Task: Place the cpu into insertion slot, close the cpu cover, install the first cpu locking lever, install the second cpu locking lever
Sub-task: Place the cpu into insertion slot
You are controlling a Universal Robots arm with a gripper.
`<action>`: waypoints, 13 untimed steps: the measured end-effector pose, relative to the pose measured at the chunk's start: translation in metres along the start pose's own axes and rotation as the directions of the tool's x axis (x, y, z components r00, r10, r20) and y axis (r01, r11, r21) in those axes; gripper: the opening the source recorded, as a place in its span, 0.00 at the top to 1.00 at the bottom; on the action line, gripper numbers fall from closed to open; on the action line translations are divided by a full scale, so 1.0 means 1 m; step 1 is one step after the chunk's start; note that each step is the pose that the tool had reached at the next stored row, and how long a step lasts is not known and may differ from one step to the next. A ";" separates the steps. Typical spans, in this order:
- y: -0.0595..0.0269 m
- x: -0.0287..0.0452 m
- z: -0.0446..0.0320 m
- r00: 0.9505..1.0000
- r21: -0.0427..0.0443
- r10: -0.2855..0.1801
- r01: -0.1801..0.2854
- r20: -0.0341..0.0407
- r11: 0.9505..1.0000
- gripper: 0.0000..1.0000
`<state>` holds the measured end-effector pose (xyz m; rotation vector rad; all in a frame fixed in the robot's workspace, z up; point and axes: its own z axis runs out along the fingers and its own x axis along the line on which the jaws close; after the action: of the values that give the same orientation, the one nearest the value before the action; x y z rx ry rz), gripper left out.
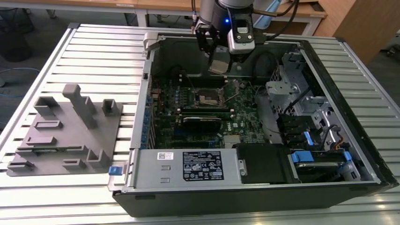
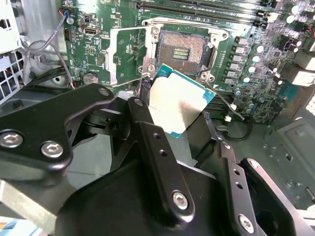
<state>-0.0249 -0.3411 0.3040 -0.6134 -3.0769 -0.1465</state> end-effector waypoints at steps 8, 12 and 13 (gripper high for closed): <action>0.0000 0.0000 0.0000 1.000 0.000 0.005 -0.005 0.000 1.000 0.46; 0.0000 0.0000 0.0000 1.000 0.000 0.009 -0.009 0.001 1.000 0.46; 0.0000 0.0000 0.0000 1.000 0.000 0.011 -0.011 0.001 1.000 0.46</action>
<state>-0.0249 -0.3411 0.3040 -0.6298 -3.0740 -0.1463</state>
